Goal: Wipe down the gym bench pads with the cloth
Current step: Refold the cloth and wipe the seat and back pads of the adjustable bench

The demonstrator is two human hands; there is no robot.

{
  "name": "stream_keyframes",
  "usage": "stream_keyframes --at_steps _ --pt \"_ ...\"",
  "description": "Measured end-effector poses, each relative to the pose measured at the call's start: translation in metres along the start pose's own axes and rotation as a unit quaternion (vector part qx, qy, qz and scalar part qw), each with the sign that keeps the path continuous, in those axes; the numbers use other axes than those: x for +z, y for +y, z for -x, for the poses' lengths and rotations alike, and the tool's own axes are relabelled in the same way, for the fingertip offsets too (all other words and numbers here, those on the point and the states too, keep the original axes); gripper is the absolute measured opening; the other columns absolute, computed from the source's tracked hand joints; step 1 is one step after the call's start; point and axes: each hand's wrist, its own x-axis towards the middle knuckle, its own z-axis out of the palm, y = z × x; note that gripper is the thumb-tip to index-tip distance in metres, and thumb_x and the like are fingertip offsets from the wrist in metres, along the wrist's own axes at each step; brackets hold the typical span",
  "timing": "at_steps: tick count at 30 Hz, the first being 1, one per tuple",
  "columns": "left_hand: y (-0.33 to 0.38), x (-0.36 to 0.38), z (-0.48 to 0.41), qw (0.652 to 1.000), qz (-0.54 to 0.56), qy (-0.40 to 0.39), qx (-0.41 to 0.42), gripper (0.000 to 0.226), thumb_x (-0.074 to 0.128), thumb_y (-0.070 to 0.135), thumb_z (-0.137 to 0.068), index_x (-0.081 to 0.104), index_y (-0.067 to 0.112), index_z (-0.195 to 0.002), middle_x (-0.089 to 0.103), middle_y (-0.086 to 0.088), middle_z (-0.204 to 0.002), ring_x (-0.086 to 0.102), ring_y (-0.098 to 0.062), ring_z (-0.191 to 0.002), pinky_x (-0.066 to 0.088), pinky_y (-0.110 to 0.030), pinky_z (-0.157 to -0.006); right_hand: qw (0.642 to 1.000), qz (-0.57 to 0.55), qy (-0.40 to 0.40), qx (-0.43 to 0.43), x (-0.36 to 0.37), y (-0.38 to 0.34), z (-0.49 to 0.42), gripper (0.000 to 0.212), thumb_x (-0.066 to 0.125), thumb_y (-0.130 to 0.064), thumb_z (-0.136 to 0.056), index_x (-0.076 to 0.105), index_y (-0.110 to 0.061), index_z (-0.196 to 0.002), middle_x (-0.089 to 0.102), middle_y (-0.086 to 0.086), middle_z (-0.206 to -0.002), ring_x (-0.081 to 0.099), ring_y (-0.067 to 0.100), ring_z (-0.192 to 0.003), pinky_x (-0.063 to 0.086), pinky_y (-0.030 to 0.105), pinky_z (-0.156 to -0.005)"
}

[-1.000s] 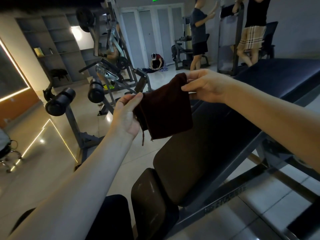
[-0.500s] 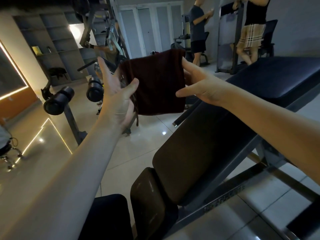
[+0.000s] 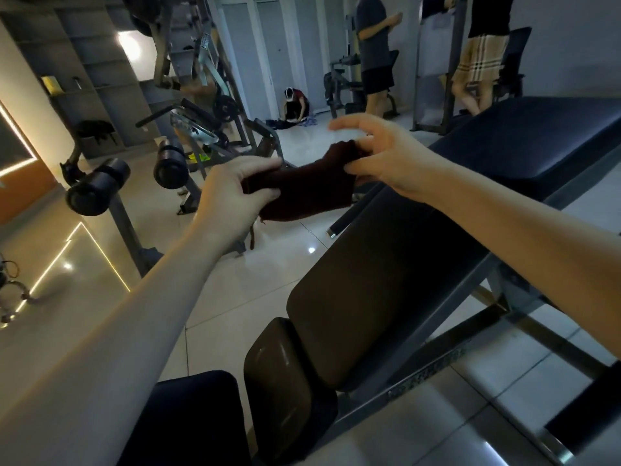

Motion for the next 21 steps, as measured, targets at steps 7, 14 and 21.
stream_keyframes --at_steps 7,14,21 --pt "-0.010 0.023 0.005 0.986 -0.150 -0.024 0.068 0.016 0.061 0.013 -0.092 0.063 0.021 -0.105 0.051 0.007 -0.105 0.045 -0.007 -0.101 0.038 -0.029 -0.092 0.928 0.351 0.085 -0.094 0.001 0.008 0.037 0.015 0.061 -0.019 -0.092 0.063 -0.013 -0.106 0.049 0.002 -0.117 0.048 0.011 -0.102 0.044 0.016 -0.085" --pt "0.027 0.056 0.013 0.965 0.023 -0.259 0.033 0.008 0.062 0.022 -0.094 0.064 0.023 -0.102 0.064 0.010 -0.095 0.061 0.002 -0.085 0.050 -0.022 -0.077 0.885 -0.428 -0.014 0.184 0.006 0.021 0.129 0.038 0.049 -0.019 -0.072 0.068 -0.008 -0.103 0.071 0.011 -0.105 0.070 0.028 -0.096 0.058 0.043 -0.076" --pt "0.053 0.104 0.024 0.887 0.089 -0.444 0.087 0.020 0.065 0.043 -0.088 0.065 0.030 -0.103 0.066 0.012 -0.096 0.065 -0.004 -0.093 0.054 -0.019 -0.078 0.753 -0.604 -0.110 0.236 0.023 0.072 0.202 0.055 0.071 -0.029 -0.085 0.057 -0.003 -0.132 0.054 0.026 -0.134 0.050 0.042 -0.127 0.045 0.056 -0.101"
